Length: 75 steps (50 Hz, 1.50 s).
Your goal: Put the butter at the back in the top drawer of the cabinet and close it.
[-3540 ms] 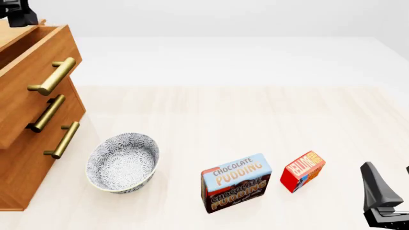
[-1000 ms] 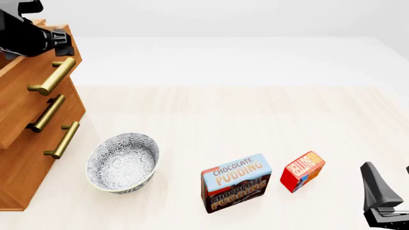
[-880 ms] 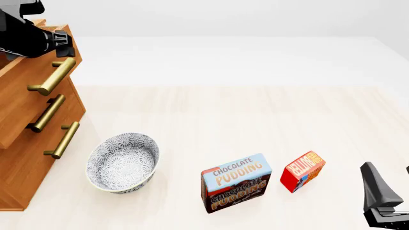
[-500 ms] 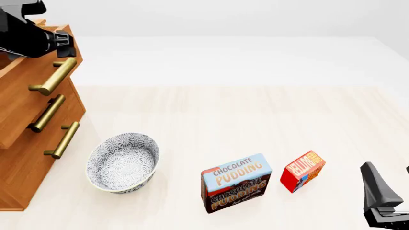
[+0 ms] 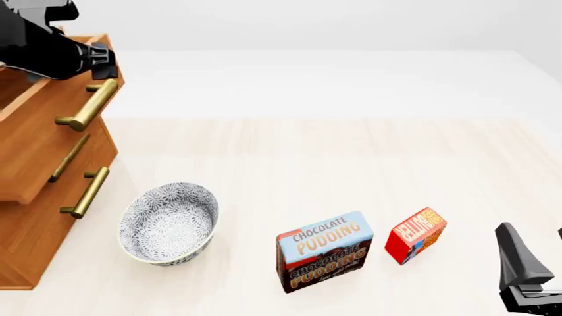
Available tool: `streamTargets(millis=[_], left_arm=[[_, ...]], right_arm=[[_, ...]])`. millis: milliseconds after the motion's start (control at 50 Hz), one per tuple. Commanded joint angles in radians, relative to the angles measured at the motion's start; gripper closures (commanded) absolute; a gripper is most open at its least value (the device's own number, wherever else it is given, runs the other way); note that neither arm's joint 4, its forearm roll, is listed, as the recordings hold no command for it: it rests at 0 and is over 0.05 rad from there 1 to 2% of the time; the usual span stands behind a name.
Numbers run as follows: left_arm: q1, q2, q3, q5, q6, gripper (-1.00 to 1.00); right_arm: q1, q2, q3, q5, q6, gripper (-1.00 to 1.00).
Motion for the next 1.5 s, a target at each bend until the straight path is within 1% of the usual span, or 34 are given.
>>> streamTargets(millis=[20, 160, 200, 260, 320, 560, 760, 1500], left_arm=[[-0.053, 0.054, 0.046, -0.014, -0.018, -1.0], [-0.077, 0.063, 0.047, -0.018, -0.026, -1.0], [-0.092, 0.06, 0.051, -0.026, -0.043, -1.0], [-0.092, 0.057, 0.054, -0.027, -0.045, -1.0], [-0.115, 0.056, 0.073, -0.04, -0.064, -1.0], [-0.15, 0.059, 0.088, -0.055, -0.085, -1.0], [-0.185, 0.079, 0.071, -0.057, -0.109, -1.0], [-0.267, 0.103, 0.089, -0.096, -0.169, -1.0]], right_arm=[[0.0, 0.0, 0.0, 0.0, 0.0, -1.0], [0.0, 0.0, 0.0, 0.0, 0.0, -1.0], [0.0, 0.0, 0.0, 0.0, 0.0, -1.0], [0.0, 0.0, 0.0, 0.0, 0.0, -1.0], [0.0, 0.0, 0.0, 0.0, 0.0, -1.0], [0.0, 0.0, 0.0, 0.0, 0.0, -1.0], [0.0, 0.0, 0.0, 0.0, 0.0, -1.0], [0.0, 0.0, 0.0, 0.0, 0.0, -1.0]])
